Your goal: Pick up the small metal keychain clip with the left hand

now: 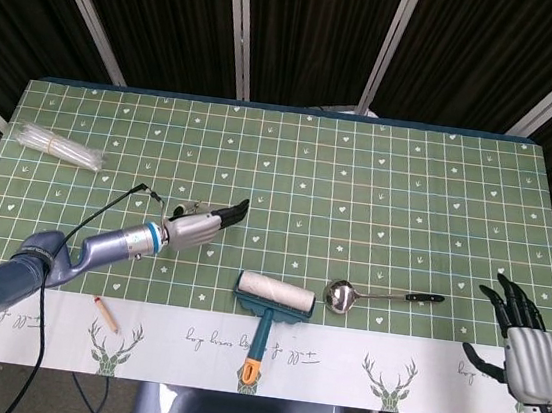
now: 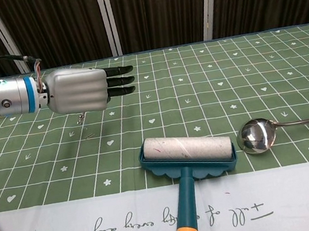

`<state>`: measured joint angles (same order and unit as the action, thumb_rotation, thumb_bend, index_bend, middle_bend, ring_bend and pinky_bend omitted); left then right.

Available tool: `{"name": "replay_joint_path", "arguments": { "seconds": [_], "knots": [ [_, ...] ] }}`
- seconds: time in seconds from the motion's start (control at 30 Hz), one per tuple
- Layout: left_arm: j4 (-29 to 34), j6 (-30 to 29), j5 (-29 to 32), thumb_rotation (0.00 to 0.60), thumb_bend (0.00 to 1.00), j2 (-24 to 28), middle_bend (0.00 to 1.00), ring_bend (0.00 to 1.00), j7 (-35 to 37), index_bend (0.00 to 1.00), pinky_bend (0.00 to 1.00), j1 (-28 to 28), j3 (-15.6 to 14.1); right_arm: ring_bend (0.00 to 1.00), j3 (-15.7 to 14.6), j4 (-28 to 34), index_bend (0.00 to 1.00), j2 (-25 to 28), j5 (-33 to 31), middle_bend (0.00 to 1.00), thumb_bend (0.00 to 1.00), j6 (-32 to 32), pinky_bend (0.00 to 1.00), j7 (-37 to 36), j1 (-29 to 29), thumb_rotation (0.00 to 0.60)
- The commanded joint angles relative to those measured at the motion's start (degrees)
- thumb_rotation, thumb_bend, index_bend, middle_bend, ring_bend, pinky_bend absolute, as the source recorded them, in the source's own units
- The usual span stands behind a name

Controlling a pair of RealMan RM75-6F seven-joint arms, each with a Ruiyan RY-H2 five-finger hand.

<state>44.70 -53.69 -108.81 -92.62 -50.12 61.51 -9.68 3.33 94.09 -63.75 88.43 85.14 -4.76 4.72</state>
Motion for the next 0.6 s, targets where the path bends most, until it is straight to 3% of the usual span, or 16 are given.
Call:
{"name": "replay_joint_path", "arguments": {
  "seconds": [0.03, 0.6],
  "knots": [
    [-0.8, 0.1, -0.1, 0.6, 0.46, -0.7, 0.04, 0.0, 0.4, 0.7, 0.0, -0.4, -0.2, 0.0, 0.0, 0.0, 0.12, 0.1, 0.0, 0.0, 0.11, 0.1, 0.13, -0.2, 0.0, 0.6],
    [-4.2, 0.0, 0.2, 0.6, 0.46, -3.4, 0.04, 0.0, 2.1, 0.7, 0.0, -1.2, 0.4, 0.0, 0.0, 0.3, 0.12, 0.2, 0.2, 0.0, 0.11, 0.5, 0.13, -0.6, -0.1, 0.6]
  ]
}}
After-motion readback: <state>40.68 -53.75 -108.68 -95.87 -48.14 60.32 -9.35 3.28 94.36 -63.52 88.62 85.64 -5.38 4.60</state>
